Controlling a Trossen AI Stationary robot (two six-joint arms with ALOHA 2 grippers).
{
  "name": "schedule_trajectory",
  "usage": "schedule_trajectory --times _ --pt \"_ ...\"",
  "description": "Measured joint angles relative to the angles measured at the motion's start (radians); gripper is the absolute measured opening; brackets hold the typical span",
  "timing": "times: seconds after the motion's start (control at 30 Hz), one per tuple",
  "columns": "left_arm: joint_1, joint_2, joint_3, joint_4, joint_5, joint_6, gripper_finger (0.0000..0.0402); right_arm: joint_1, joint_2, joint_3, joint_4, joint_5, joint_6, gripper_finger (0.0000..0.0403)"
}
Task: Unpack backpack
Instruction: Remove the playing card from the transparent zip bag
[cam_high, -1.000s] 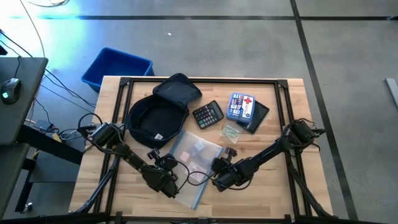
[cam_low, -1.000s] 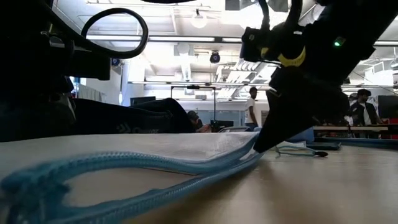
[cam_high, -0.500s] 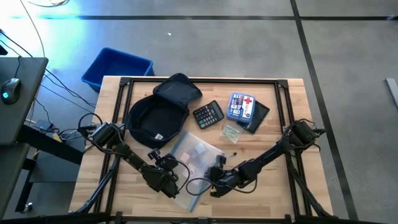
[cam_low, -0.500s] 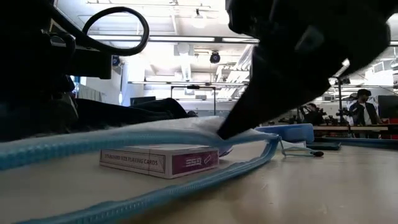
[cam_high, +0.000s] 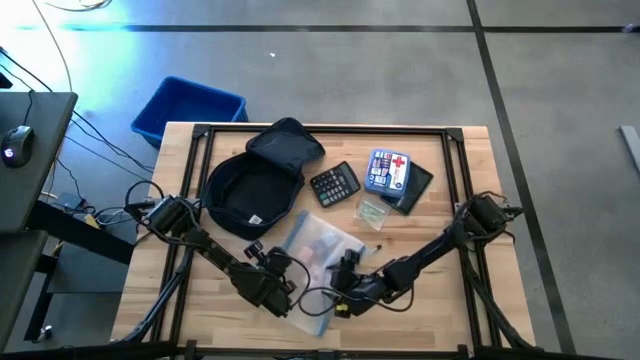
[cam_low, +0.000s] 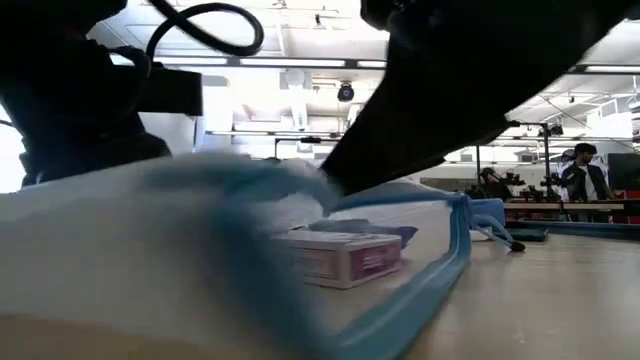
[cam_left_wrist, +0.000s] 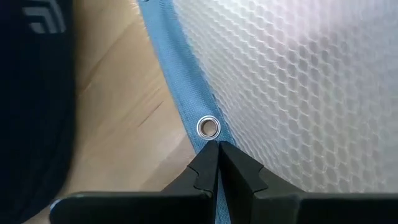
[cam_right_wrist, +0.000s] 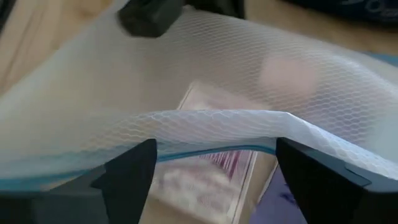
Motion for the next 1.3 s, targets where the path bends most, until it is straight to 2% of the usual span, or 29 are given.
schedule_trajectory --times 0.23,0.4,0.63,0.73,0.9,1.07,1.3 --pt "-0.019 0.007 0.092 -0.093 0.065 -0.001 0.0000 -0.014 0.000 0.000 -0.033 -0.078 0.022 0.0320" --pt "-0.038 0.005 0.168 -0.130 0.027 -0.018 0.0000 -0.006 0.000 0.000 -0.041 -0.104 0.019 0.0319" --pt "-0.030 0.017 0.156 0.059 0.039 0.097 0.0000 0.000 0.024 0.001 -0.032 -0.100 -0.008 0.0319" --pt "-0.006 0.047 0.144 0.087 0.078 0.121 0.0000 -0.003 0.042 0.003 -0.010 -0.111 0.002 0.0323" --pt "0.016 0.088 0.147 0.128 0.084 0.164 0.0000 -0.003 0.052 0.003 0.000 -0.117 0.000 0.0337" --pt "0.022 0.096 0.161 0.179 0.096 0.189 0.0000 -0.003 0.051 0.005 -0.107 -0.063 0.047 0.0341" --pt "0.020 0.098 0.173 0.190 0.118 0.218 0.0000 -0.008 0.051 0.005 -0.213 -0.087 0.114 0.0341"
